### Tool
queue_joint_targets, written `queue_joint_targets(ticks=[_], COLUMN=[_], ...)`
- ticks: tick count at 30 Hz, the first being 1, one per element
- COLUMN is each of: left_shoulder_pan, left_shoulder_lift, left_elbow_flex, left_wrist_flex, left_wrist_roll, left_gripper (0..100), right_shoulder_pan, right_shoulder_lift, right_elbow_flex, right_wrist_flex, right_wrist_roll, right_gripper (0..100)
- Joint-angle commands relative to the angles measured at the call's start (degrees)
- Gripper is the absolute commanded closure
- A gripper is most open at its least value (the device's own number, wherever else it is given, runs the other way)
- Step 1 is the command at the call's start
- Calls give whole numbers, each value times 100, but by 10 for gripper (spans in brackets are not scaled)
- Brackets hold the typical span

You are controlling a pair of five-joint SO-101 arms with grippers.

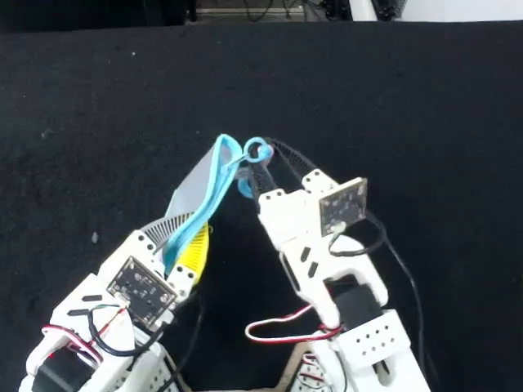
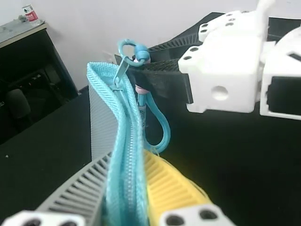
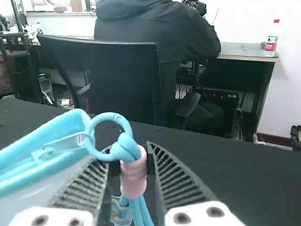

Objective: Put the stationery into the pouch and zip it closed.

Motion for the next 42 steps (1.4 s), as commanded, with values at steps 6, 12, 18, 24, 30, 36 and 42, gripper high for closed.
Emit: queue_joint_targets(ticks=[6,12,18,24,30,36,42], left_shoulder_pan=[31,40,259,505,514,505,505], left_shoulder_lift=[44,44,44,44,44,44,44], left_elbow_flex=[330,303,295,286,286,286,286], left_wrist_flex=[255,264,273,422,422,431,431], left_wrist_roll=[-53,-26,-26,-44,-44,-53,-53], left_gripper=[970,970,970,970,970,970,971], right_shoulder_pan=[457,466,466,615,1231,1284,1582], right_shoulder_lift=[-101,-22,919,1631,2053,2651,3363], right_elbow_flex=[-338,-356,-602,-927,-1226,-1508,-1912], right_wrist_flex=[-325,-325,-615,-730,-730,-738,-738], right_wrist_roll=[-62,-26,378,378,352,387,378], right_gripper=[988,988,988,988,988,988,988])
